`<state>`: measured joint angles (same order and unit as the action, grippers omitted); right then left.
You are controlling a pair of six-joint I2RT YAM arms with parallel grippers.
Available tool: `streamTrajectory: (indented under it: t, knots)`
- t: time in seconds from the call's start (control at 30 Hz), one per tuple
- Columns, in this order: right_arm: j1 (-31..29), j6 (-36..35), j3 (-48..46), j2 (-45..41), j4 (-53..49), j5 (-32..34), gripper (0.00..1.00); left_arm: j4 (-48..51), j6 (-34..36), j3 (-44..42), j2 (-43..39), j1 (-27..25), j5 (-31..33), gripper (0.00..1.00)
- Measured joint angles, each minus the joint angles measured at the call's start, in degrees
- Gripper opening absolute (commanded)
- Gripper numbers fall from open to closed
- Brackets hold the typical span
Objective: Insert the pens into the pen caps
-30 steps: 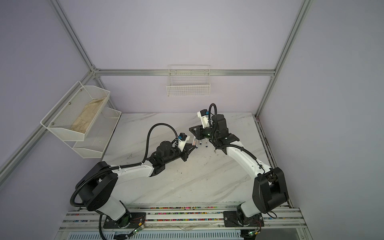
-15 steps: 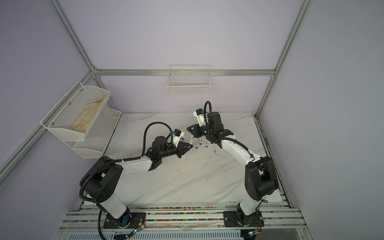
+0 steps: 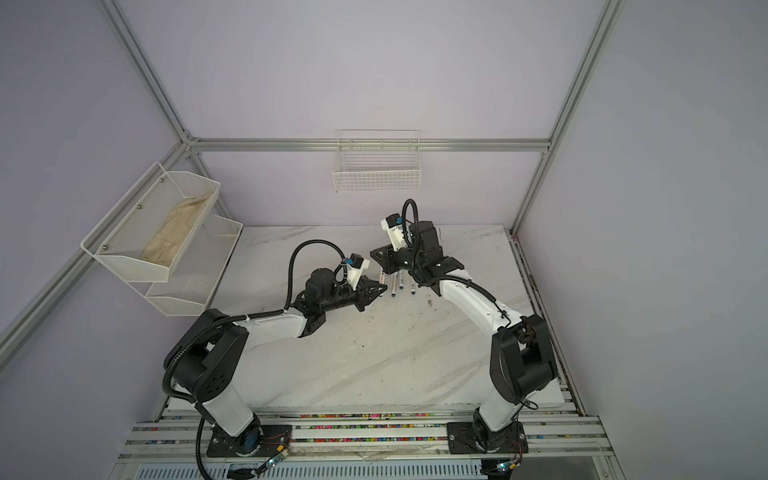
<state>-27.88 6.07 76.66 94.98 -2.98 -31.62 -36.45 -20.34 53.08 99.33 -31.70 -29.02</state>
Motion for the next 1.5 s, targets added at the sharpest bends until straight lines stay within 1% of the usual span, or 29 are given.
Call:
streamTrajectory:
  t: [0.17,0.33,0.53,0.67,0.77,0.87,1.0,1.07,1.13,1.2,1.27,1.33,1.4,1.47,1.5]
  knots:
    - [0.0,-1.0,-0.6,0.3,1.7,0.4,0.00,-0.6,0.6,0.9,1.2,0.0,1.4,0.00]
    - [3.1,1.2,-2.1,0.3,3.7,-3.0,0.00,-1.2,1.9,0.9,1.2,0.0,2.8,0.00]
    - [3.8,2.8,-2.8,0.3,4.5,-3.9,0.00,-1.4,3.3,0.9,1.2,0.0,3.3,0.00]
    - [3.7,3.3,-3.5,0.3,4.7,-4.0,0.00,-0.1,5.0,0.9,1.2,0.1,3.3,0.00]
    - [3.7,3.7,-3.9,0.3,4.6,-4.3,0.00,2.2,7.6,0.9,1.0,0.1,3.4,0.00]
    - [3.7,4.0,-4.0,0.3,3.8,-4.2,0.00,4.6,10.1,0.9,0.5,-0.9,5.4,0.00]
    - [3.7,4.6,-4.1,-0.1,2.9,-3.4,0.01,5.5,10.4,0.9,0.2,-3.0,9.8,0.00]
    - [3.7,4.9,-4.5,-0.7,2.2,-2.7,0.08,5.5,9.9,0.7,0.1,-3.9,11.2,0.00]
    - [3.7,5.3,-5.0,-1.8,1.6,-1.8,0.18,4.9,9.1,0.2,-0.2,-5.1,12.6,0.00]
    - [3.7,6.2,-5.5,-3.0,0.6,-1.6,0.27,3.0,8.0,-1.3,-0.7,-6.0,13.7,0.00]
    - [3.3,7.5,-7.0,-4.5,-1.8,-1.7,0.38,-0.2,5.7,-2.5,-0.8,-6.2,16.4,0.00]
    - [3.2,8.6,-8.3,-5.4,-3.6,-1.3,0.56,-2.8,4.0,-3.4,-0.8,-5.8,18.1,0.00]
    - [3.2,9.6,-9.0,-6.1,-3.8,-0.3,0.68,-4.5,2.6,-4.3,-0.8,-5.7,19.1,0.00]
    - [3.5,10.3,-9.6,-7.5,-3.3,1.1,0.74,-5.7,1.2,-5.2,-0.4,-5.7,19.4,0.00]
    - [3.8,10.9,-10.0,-8.7,-2.7,2.1,0.75,-6.2,0.8,-5.6,0.1,-5.8,19.6,0.00]
